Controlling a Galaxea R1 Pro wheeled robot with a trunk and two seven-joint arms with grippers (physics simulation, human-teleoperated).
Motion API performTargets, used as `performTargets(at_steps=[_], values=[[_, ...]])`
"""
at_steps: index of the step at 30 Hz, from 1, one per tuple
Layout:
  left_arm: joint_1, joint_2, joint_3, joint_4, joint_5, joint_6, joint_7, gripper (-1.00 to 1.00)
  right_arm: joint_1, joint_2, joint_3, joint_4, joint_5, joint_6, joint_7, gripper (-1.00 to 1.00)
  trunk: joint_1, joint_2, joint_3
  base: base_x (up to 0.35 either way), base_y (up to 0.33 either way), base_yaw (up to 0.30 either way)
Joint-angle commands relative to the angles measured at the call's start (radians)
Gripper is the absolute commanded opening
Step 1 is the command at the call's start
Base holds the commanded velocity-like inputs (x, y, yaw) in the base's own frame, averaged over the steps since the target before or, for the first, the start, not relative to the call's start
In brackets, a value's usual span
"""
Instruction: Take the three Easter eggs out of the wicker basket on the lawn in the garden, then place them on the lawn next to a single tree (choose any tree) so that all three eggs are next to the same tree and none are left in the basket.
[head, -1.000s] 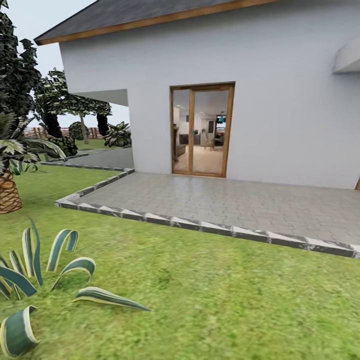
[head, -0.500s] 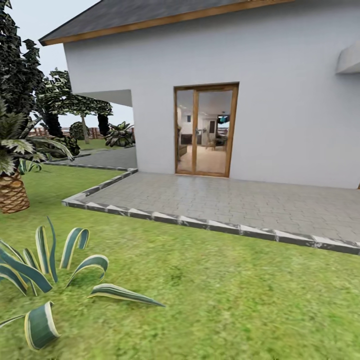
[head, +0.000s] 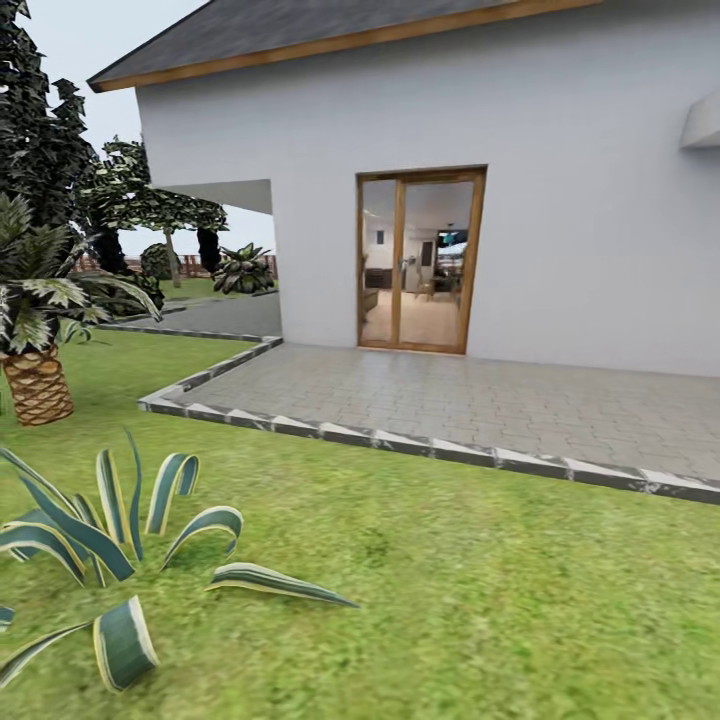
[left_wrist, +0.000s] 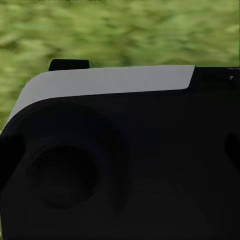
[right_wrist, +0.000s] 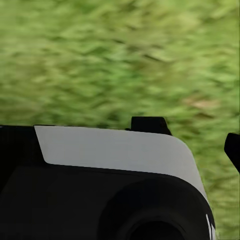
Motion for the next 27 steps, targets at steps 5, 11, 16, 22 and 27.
performTargets(at_steps=[5,11,16,22,27], values=[[0.000,0.000,0.000,-0.001,0.004,-0.001,-0.003,1.00,-0.001,0.000,0.000,0.001,0.000,-0.004,0.000,1.00,0.000,0.000,-0.001,0.000,0.325,0.000],[0.000,0.000,0.000,-0.001,0.004,-0.001,-0.003,1.00,-0.001,0.000,0.000,0.001,0.000,-0.004,0.000,1.00,0.000,0.000,-0.001,0.000,0.325,0.000],[0.000,0.000,0.000,-0.001,0.004,-0.001,-0.003,1.00,-0.001,0.000,0.000,0.001,0.000,-0.004,0.000,1.00,0.000,0.000,-0.001,0.000,0.325,0.000],[0.000,0.000,0.000,-0.001,0.004,-0.001,-0.003,1.00,-0.001,0.000,0.000,0.001,0.000,-0.004,0.000,1.00,0.000,0.000,-0.001,0.019,0.325,0.000],[0.000,0.000,0.000,-0.001,0.004,-0.001,-0.003,1.00,-0.001,0.000,0.000,0.001,0.000,-0.004,0.000,1.00,0.000,0.000,-0.001,0.106,0.323,0.000]])
